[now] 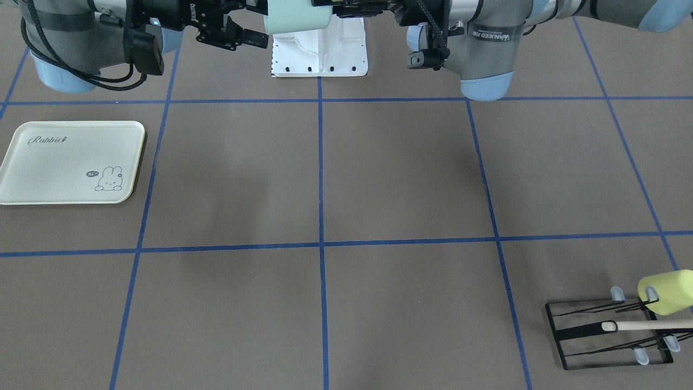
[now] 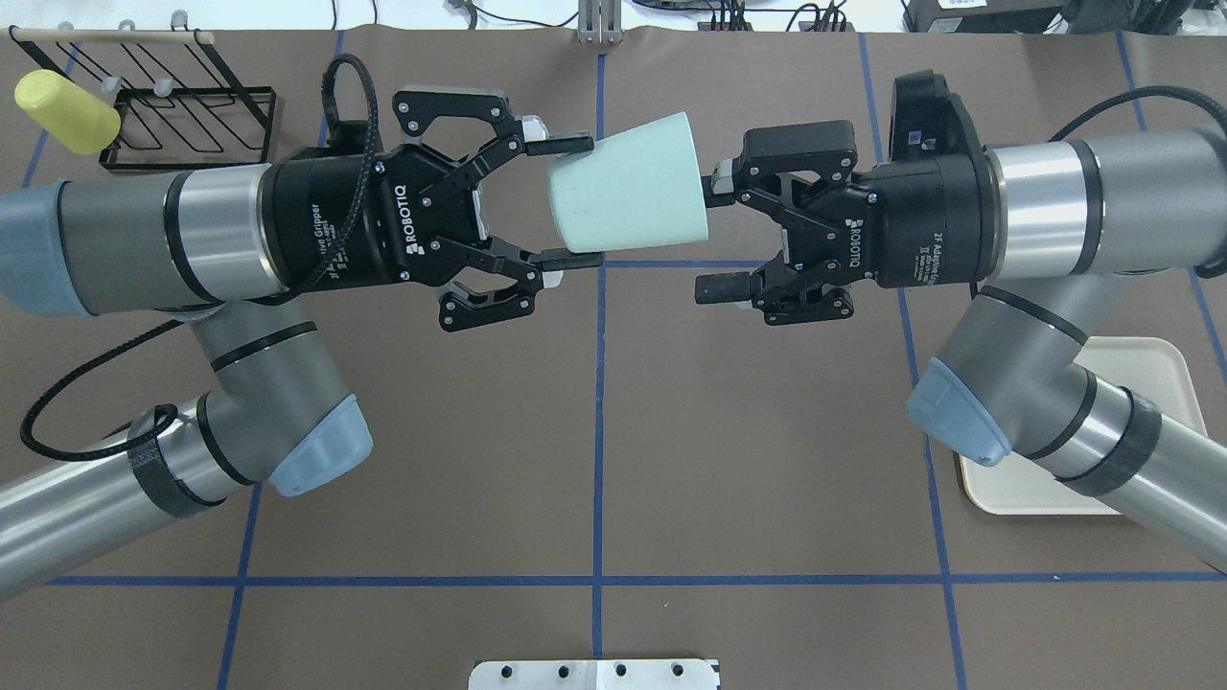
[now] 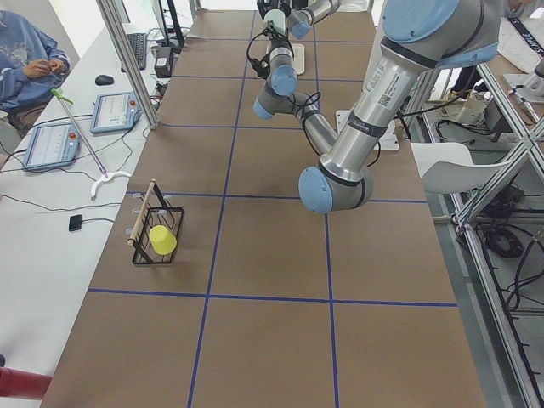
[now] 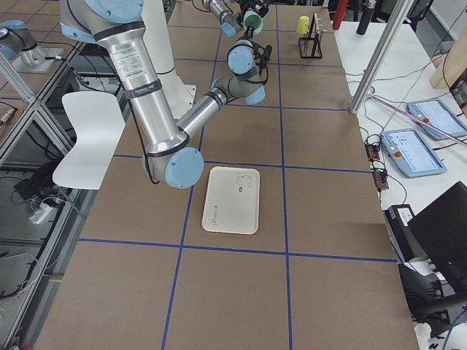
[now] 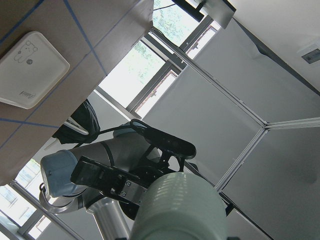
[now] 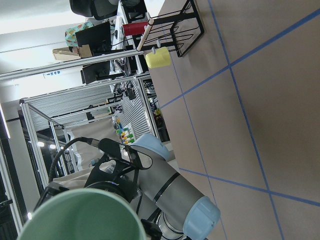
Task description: Left arm grabs green cup and hands to right arm on tray
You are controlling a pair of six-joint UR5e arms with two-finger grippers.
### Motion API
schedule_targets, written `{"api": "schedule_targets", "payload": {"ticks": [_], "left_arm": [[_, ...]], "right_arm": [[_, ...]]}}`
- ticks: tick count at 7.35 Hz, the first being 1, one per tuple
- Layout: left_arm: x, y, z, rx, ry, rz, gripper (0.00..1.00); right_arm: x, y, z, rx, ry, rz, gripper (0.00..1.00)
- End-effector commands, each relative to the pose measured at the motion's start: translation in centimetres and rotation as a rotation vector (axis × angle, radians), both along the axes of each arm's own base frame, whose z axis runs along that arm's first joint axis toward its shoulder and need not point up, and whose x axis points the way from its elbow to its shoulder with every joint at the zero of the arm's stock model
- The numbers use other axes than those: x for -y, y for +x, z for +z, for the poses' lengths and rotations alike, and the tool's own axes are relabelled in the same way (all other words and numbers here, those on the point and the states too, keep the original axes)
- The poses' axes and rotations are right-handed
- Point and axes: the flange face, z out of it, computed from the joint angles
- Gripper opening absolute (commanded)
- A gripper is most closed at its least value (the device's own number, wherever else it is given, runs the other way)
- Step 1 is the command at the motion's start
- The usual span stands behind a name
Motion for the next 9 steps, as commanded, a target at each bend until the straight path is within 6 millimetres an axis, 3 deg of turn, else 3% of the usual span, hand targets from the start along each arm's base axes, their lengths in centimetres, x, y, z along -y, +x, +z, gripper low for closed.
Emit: {"api": "schedule_targets", "payload": {"ticks": [1,3,5,8,9], "left_arm": [[-0.3,0.3,-0.3,-0.01,-0.004,0.004,0.0],[-0.6,0.8,-0.3,-0.009,-0.006,0.012,0.0],[-0.6,1.0,-0.2,-0.006,-0.008,0.014,0.0],[-1.2,1.6,-0.1,-0.007,-0.008,0.03,0.0],[-1.2,1.7,-0.1,-0.006,-0.009,0.03,0.0]], "right_arm": [[-0.3,-0.2,0.0,0.006,-0.003,-0.005,0.69],[-0.6,0.1,0.1,0.036,-0.02,-0.027,0.42],[-0.8,0.4,0.1,0.053,-0.01,-0.025,0.34],[-0.8,0.4,0.2,0.058,-0.007,-0.026,0.33],[-1.0,0.8,0.6,0.068,-0.001,-0.027,0.23]]}}
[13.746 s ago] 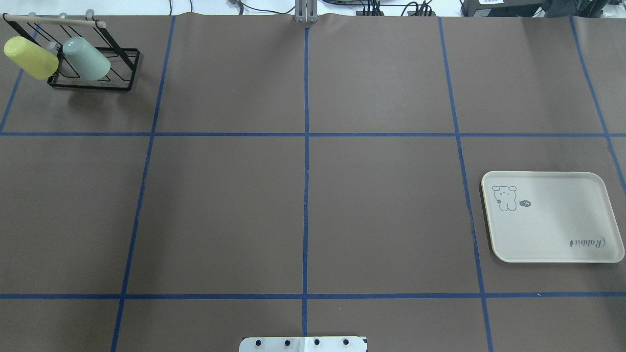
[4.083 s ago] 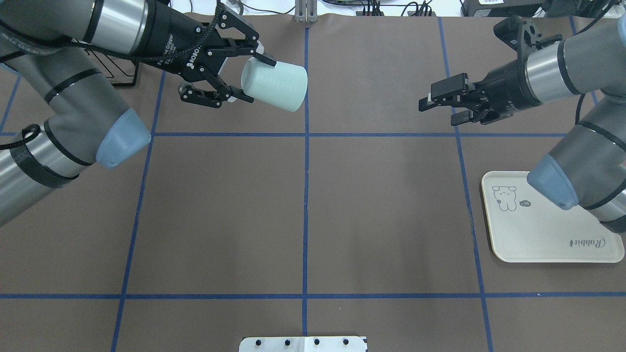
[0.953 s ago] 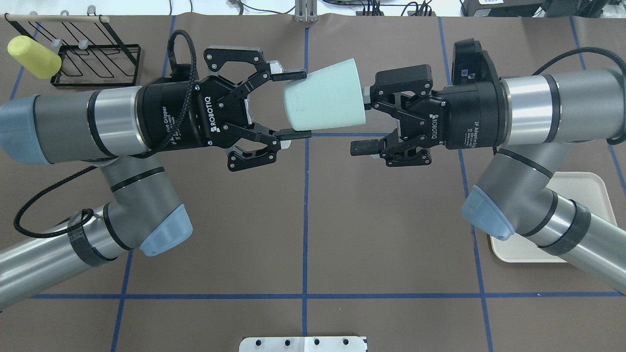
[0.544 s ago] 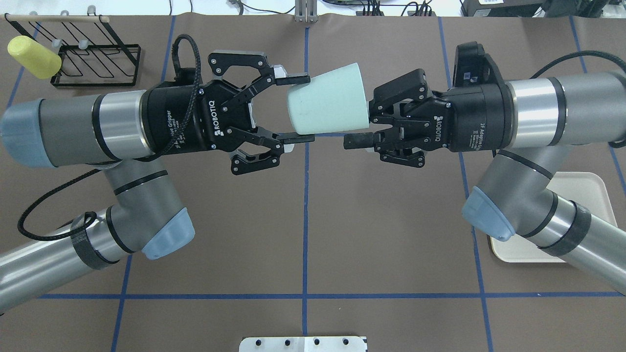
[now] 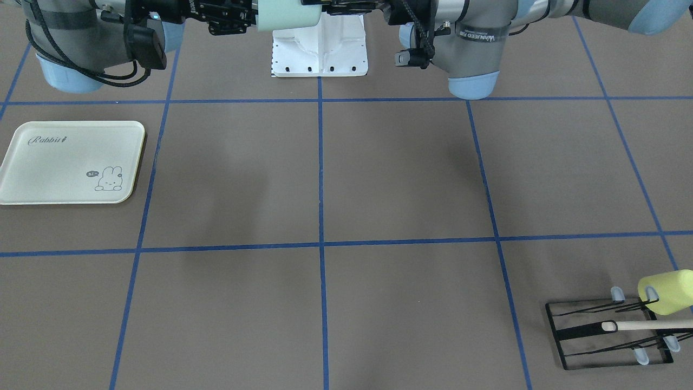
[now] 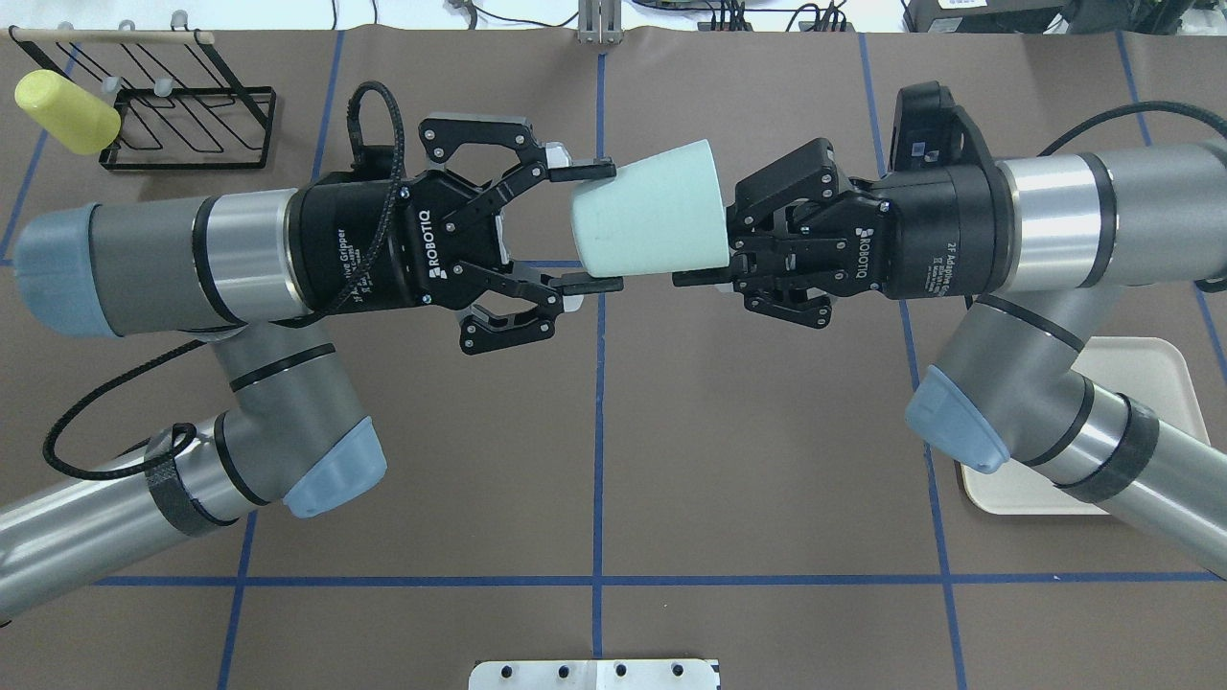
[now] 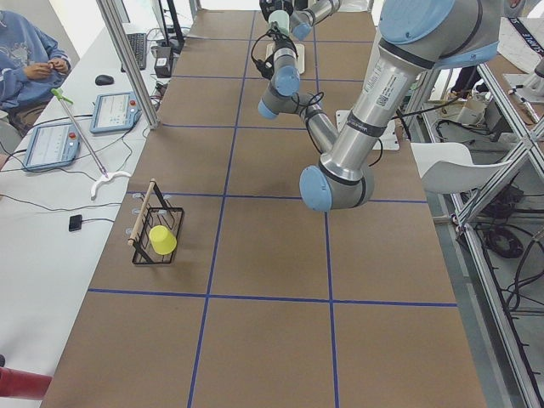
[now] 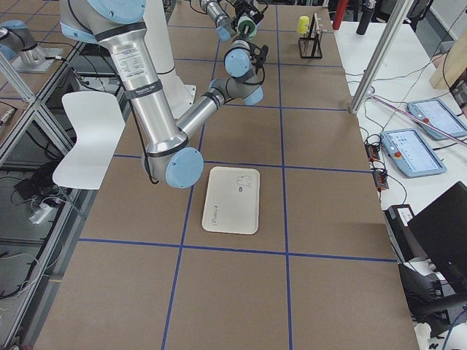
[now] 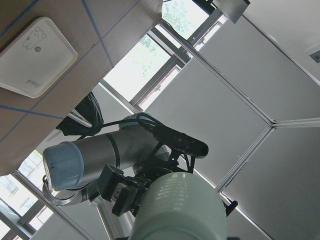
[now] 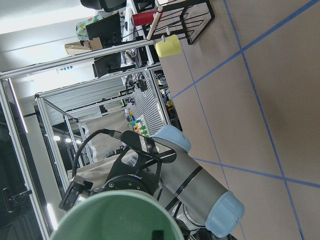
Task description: Left arm grabs green cup and hands to right arm on tray
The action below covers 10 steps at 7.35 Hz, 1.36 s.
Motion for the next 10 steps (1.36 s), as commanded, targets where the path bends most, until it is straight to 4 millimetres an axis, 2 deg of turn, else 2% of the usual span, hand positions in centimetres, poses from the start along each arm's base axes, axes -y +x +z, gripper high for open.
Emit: {"api": "schedule_targets", "payload": {"ticks": [1,2,3,5,6,8,9,10], "left_arm": [[-0.1,0.2,0.2,0.003,-0.002,0.005,0.0],[-0.2,0.2,0.5,0.007,-0.004,0.005,0.51],[-0.1,0.1,0.5,0.008,-0.001,0.0,1.0],[-0.1,-0.3,0.5,0.005,0.002,-0.008,1.0],[-0.3,-0.7,1.2,0.012,-0.001,-0.01,1.0],[0.1,-2.3,4.6,0.063,-0.033,-0.041,1.0],[0.6,-2.8,7.6,0.124,-0.029,-0.092,1.0],[1.0,-3.4,10.9,0.194,-0.029,-0.14,1.0]], "right_arm": [[-0.2,0.3,0.6,0.015,-0.005,-0.008,0.05],[-0.2,0.4,0.6,0.017,-0.003,-0.008,0.0],[-0.3,0.5,0.7,0.02,0.0,-0.008,0.0],[-0.5,0.8,1.7,0.029,0.004,-0.003,0.0],[-0.7,1.1,2.2,0.034,0.007,-0.002,0.0],[-0.8,1.5,4.2,0.015,-0.024,-0.004,0.0],[-0.4,1.7,5.0,-0.021,-0.053,0.002,0.0],[-0.1,1.8,7.5,-0.083,-0.097,0.02,0.0]]}}
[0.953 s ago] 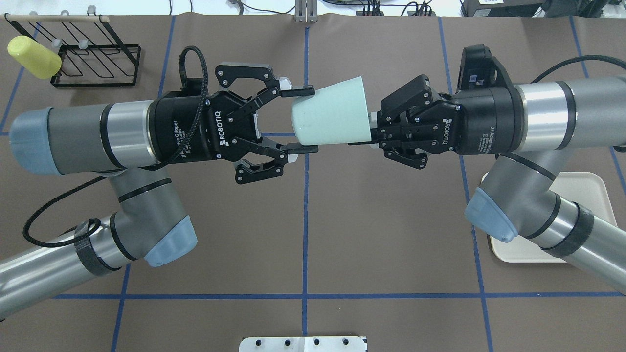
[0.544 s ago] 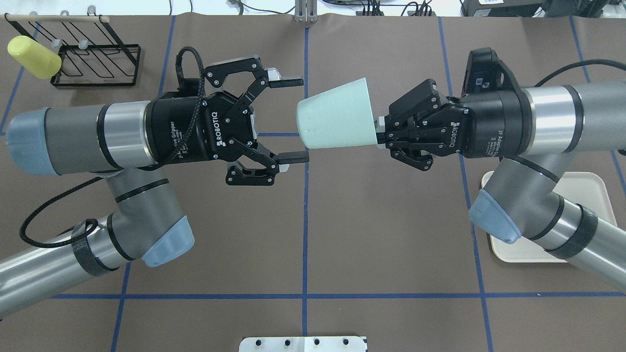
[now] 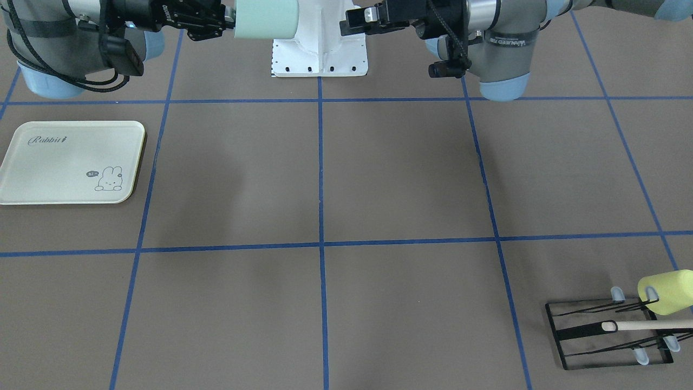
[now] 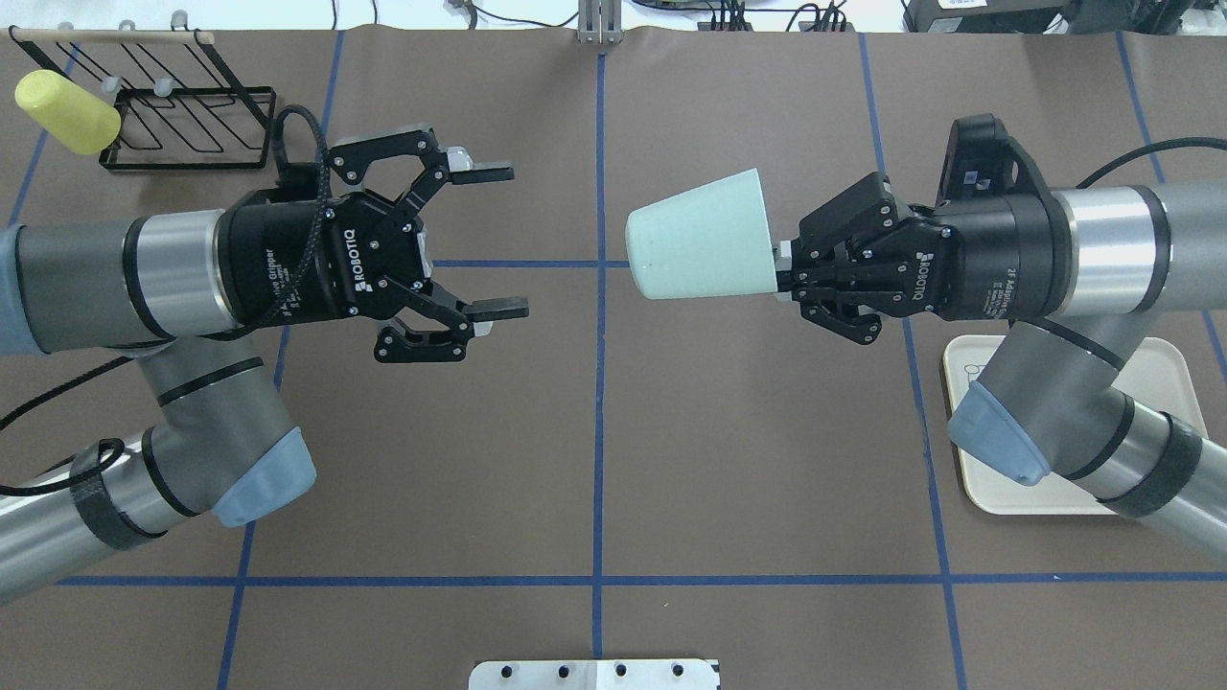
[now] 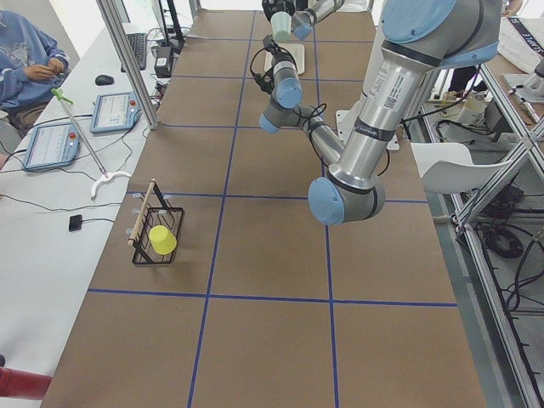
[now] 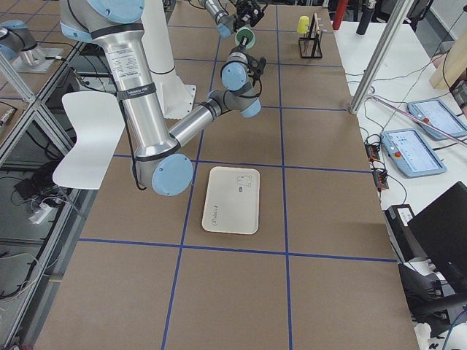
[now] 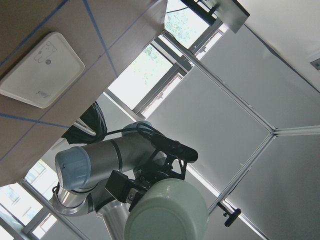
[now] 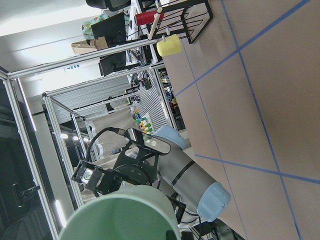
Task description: Left arm grabs green cup and hands to right arm on tray
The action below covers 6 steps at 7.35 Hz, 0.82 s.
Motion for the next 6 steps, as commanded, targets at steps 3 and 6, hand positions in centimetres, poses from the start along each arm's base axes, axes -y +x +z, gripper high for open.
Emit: {"api": "schedule_targets", "payload": {"ticks": [3,6], "left_arm": [[5.4,-3.4,6.4,0.455,0.106,-0.088,1.0],[7.4,-3.0,7.9,0.638,0.128,-0.09,1.0]], "right_arm": [[0.9,4.3,12.9,-0.366,0.061,0.174,0.0],[4.2,10.4,18.2,-0.673,0.13,0.131,0.0]]}}
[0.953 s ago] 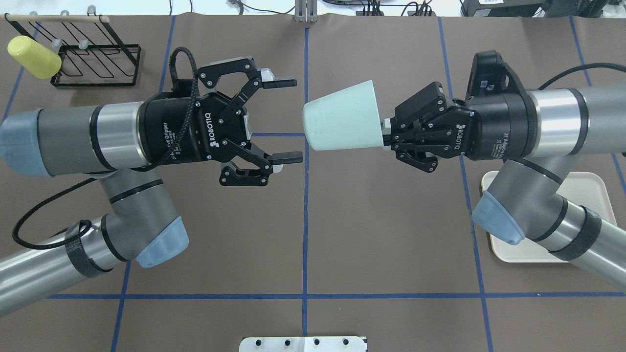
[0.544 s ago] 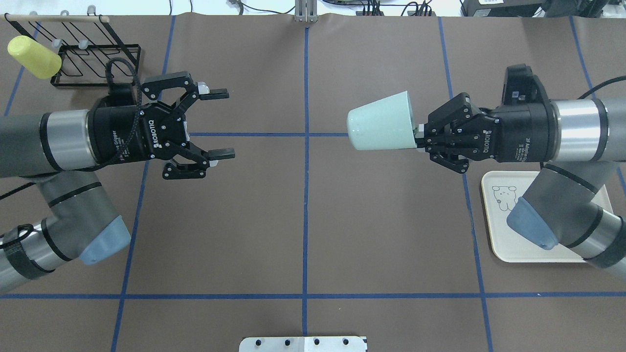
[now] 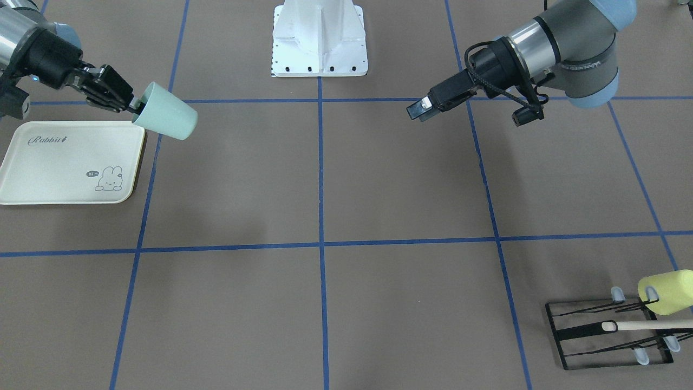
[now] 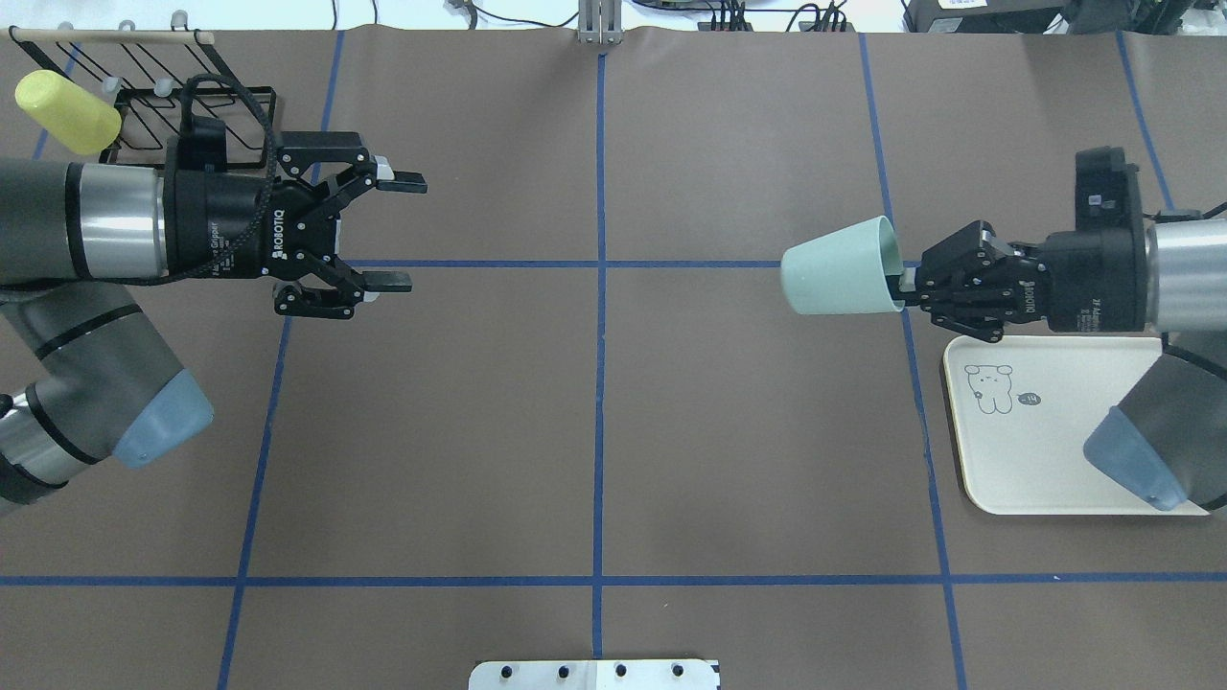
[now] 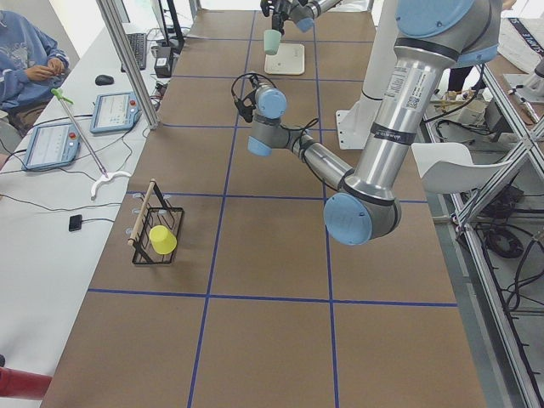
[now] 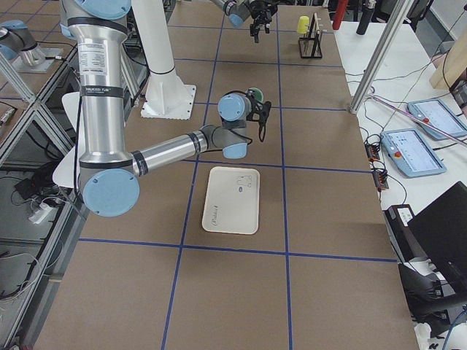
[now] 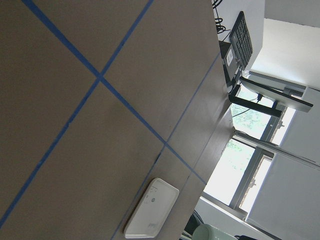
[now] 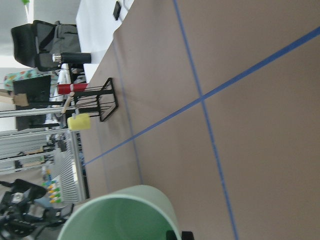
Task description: Left arm grabs green cup and hands to right arm on tray
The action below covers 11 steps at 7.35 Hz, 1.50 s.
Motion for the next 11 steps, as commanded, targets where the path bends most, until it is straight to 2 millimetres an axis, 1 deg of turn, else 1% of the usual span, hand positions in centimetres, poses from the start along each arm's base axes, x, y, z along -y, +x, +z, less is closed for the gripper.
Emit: {"api": "schedule_targets", "payload": {"ticks": [1,2,3,4,5,6,7,9,10,11], "left_arm": [[1.4,0.1,1.0,0.112,-0.024,-0.009,1.0],[1.8,0.4,1.1,0.166,-0.026,0.006,1.0],[2.0,0.3,0.7,0.21,-0.021,0.005,1.0],[1.9,0.3,0.3,0.227,-0.029,0.007,1.0],[2.0,0.3,0.3,0.241,-0.045,0.007,1.0],[1.9,0.2,0.3,0.241,-0.046,0.007,1.0],[1.8,0.2,0.0,0.238,-0.042,0.008,1.0],[1.4,0.1,-0.8,0.243,-0.047,0.012,1.0],[1.2,0.0,-1.3,0.249,-0.054,0.014,1.0],[1.1,0.0,-1.4,0.248,-0.053,0.014,1.0]], "right_arm": [[1.2,3.6,4.7,-0.205,0.038,-0.05,0.0],[1.4,3.8,7.2,-0.311,0.091,-0.083,0.0],[2.1,4.0,8.5,-0.393,0.113,-0.124,0.0],[2.0,4.2,10.3,-0.454,0.108,-0.168,0.0],[0.9,5.5,12.5,-0.507,0.118,-0.192,0.0],[0.8,5.8,14.0,-0.559,0.087,-0.204,0.0],[0.7,5.9,15.3,-0.612,0.087,-0.242,0.0],[-0.3,6.5,17.4,-0.686,0.074,-0.252,0.0],[-0.6,6.3,17.8,-0.693,0.075,-0.263,0.0],[-0.9,6.3,18.1,-0.702,0.07,-0.264,0.0]]}}
